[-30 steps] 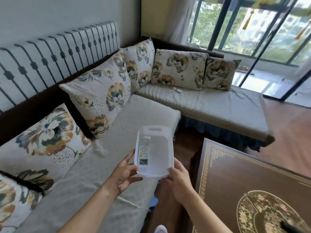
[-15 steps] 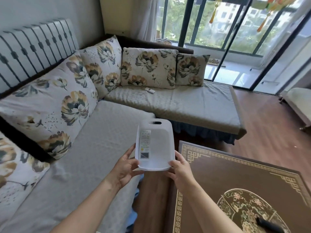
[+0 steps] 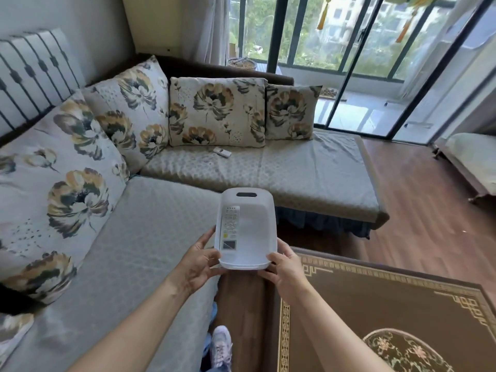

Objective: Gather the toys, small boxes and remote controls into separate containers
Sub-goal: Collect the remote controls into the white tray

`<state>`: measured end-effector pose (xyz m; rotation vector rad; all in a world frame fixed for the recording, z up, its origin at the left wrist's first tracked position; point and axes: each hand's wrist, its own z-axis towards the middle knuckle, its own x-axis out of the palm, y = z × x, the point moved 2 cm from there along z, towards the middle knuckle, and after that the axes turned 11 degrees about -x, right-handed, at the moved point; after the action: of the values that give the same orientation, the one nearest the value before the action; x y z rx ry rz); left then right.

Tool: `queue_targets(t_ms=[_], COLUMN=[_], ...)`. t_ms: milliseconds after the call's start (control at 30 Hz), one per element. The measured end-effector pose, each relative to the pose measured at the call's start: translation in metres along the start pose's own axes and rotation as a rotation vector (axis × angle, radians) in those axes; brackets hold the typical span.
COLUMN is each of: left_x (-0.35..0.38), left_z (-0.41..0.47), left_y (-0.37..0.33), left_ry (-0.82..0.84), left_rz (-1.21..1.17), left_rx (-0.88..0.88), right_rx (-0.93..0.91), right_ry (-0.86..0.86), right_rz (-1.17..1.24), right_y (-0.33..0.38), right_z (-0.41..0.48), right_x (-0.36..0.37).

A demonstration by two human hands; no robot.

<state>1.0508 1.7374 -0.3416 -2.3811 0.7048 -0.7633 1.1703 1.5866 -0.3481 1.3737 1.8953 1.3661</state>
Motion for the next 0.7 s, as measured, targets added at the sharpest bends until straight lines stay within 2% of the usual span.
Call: queue_targets(t_ms=[300, 700], left_x=[0.011, 0.054], left_z=[0.102, 0.215], left_y=[-0.106, -0.202], left_ry=[-0.033, -0.015], left_rz=[-0.023, 0.037], left_rx=[-0.002, -0.021], right_rx=[0.020, 0.040], right_ry=[0.021, 0.015], right_rz=[-0.043, -0.091], right_y=[0.060, 0.114], right_z=[0.131, 0.280], right_x=[0.050, 0.059])
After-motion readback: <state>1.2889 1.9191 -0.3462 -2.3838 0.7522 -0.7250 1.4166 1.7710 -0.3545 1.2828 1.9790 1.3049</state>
